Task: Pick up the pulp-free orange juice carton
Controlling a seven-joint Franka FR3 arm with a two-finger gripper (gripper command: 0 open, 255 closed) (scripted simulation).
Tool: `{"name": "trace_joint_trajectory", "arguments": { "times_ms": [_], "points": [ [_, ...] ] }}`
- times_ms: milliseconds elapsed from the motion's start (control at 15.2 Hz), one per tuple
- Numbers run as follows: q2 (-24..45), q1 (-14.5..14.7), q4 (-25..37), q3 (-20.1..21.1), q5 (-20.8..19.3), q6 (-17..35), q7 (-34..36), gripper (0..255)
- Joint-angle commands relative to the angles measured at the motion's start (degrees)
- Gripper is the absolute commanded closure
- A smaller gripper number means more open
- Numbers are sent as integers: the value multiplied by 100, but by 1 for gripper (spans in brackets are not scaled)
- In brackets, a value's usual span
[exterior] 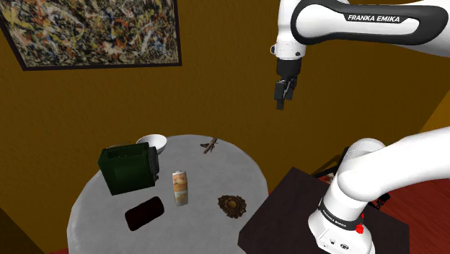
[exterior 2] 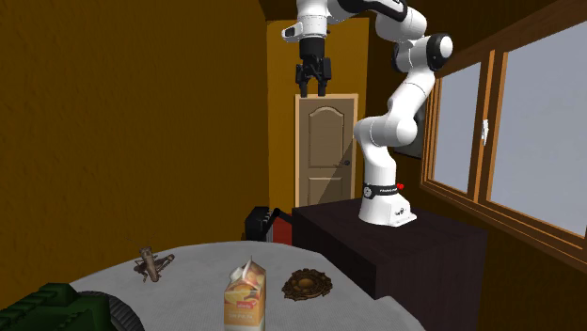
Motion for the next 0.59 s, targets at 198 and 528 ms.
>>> {"name": "trace_joint_trajectory", "arguments": {
  "times_ms": [198,528],
  "points": [
    [330,8,-134,251,261,361,496,0],
    [1031,22,-206,652,640,995,1284,0]
  ]
}}
